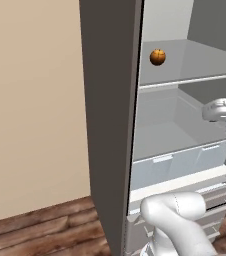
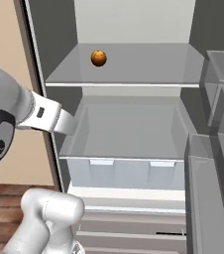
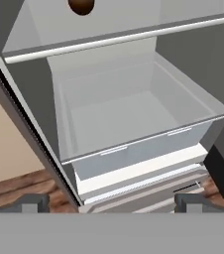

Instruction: Open the fridge, remove the orange, lemon, and steak, and place them on any counter.

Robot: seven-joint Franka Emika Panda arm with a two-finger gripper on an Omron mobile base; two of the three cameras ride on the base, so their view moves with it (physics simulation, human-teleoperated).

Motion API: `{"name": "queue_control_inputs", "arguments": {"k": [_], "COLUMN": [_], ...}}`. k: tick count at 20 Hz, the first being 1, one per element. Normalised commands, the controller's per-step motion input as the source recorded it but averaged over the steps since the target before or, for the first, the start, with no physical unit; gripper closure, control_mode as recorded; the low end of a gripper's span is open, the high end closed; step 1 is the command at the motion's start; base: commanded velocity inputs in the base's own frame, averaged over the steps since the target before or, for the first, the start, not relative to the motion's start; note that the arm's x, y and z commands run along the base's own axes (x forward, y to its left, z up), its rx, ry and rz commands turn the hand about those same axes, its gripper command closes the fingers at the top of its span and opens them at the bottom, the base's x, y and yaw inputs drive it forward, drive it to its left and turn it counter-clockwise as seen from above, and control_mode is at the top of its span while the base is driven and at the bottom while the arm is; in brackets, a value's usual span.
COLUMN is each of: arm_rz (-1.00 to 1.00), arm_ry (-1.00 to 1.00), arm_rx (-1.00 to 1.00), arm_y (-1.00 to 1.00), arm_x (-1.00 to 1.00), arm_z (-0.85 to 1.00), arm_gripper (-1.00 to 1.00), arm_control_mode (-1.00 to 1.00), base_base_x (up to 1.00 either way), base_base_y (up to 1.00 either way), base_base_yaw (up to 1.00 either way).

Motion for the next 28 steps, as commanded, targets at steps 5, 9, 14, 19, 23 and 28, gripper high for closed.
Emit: {"name": "queue_control_inputs", "arguments": {"k": [5,9,14,19,23,28], "arm_rz": [0.0,0.0,0.0,0.0,0.0,0.0], "arm_ry": [-0.06,-0.14,-0.12,-0.13,-0.01,-0.07], "arm_rx": [0.0,0.0,0.0,0.01,0.1,0.05], "arm_y": [-0.05,0.0,0.0,0.0,0.0,0.0], "arm_x": [0.11,0.39,0.46,0.47,0.61,0.58], "arm_z": [0.01,0.27,0.44,0.32,0.15,0.0], "arm_gripper": [-1.0,-1.0,-1.0,-1.0,-1.0,-1.0], "arm_control_mode": [-1.0,-1.0,-1.0,-1.0,-1.0,-1.0], "base_base_x": [0.0,0.0,0.0,0.0,0.0,0.0], "base_base_y": [0.0,0.0,0.0,0.0,0.0,0.0], "base_base_yaw": [0.0,0.0,0.0,0.0,0.0,0.0]}}
